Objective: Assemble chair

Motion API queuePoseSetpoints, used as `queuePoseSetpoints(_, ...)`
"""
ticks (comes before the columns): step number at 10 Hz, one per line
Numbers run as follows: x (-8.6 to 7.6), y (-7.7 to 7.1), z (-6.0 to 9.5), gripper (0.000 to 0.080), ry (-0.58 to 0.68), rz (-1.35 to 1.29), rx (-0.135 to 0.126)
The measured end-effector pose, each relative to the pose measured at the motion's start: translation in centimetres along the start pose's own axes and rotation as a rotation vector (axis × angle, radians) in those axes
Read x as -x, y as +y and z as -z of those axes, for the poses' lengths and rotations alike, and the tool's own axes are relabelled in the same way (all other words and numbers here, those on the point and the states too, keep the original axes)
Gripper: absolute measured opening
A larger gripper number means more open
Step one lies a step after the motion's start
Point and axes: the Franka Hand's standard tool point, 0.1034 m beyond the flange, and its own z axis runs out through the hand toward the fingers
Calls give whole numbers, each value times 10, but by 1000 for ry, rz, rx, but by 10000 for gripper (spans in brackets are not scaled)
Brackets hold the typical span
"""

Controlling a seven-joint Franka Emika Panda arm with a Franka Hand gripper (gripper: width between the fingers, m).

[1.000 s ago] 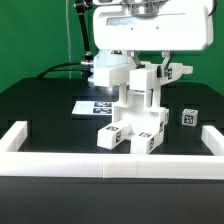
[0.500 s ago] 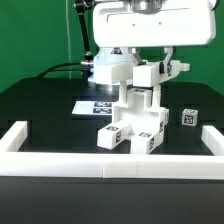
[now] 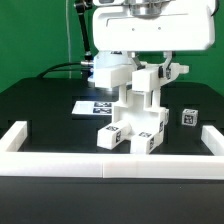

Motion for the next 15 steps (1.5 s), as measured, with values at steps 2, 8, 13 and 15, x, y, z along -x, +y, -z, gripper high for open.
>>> queuePoseSetpoints(2,-1,0,-3,290,6,1,1)
queuePoseSetpoints(8,3,-3,4,290,8,-26,-8)
queuePoseSetpoints(13,5,-4,3,290,6,-23,-6)
queuePoseSetpoints(15,5,-3,2,290,5,-23,-5)
